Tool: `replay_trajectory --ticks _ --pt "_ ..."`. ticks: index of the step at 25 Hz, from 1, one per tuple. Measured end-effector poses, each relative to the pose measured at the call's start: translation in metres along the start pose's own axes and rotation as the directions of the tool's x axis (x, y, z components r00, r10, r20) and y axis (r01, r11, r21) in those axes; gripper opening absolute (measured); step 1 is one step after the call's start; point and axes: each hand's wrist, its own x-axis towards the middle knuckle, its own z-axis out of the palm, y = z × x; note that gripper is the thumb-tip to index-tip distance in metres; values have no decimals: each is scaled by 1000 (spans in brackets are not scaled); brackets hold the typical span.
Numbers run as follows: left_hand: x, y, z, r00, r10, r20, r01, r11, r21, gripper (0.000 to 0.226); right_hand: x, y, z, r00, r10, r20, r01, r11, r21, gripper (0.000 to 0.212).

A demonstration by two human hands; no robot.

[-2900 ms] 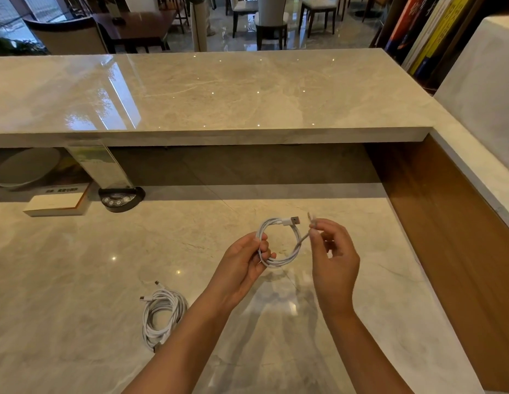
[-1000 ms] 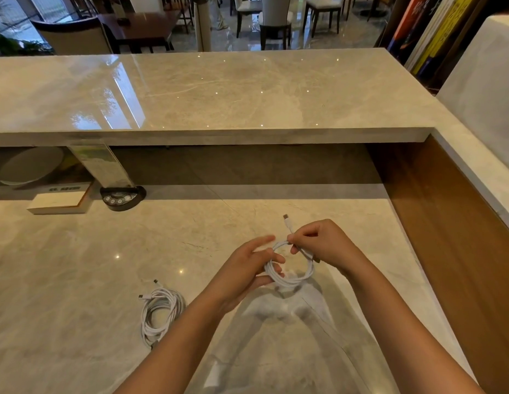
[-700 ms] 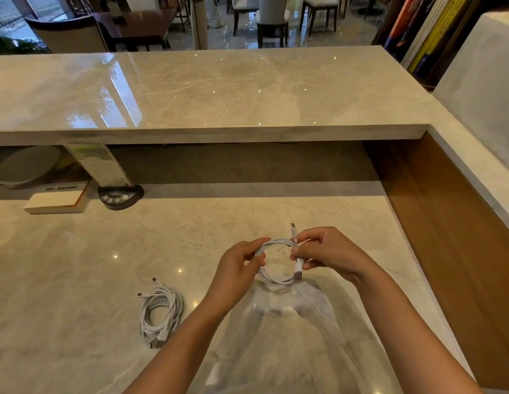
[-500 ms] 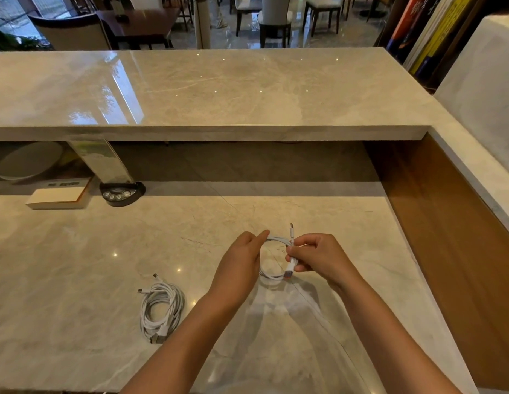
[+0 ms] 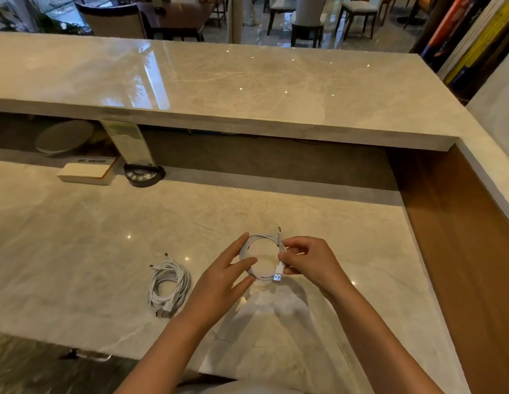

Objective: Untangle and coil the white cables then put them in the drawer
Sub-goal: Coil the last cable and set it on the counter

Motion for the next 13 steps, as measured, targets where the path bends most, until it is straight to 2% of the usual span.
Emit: replay_trajectory --ticks 4,10,13 --pt "-36 -3 -12 996 -87 13 86 991 99 35 -1 9 34 993 -116 -4 113 975 -193 23" --pt "-98 -5 -38 956 -268 -121 286 943 167 25 -13 26 87 958 -179 224 214 966 -143 11" --pt "-114 -12 -50 941 -303 -149 325 932 162 31 -18 28 104 902 -306 306 359 924 -134 16"
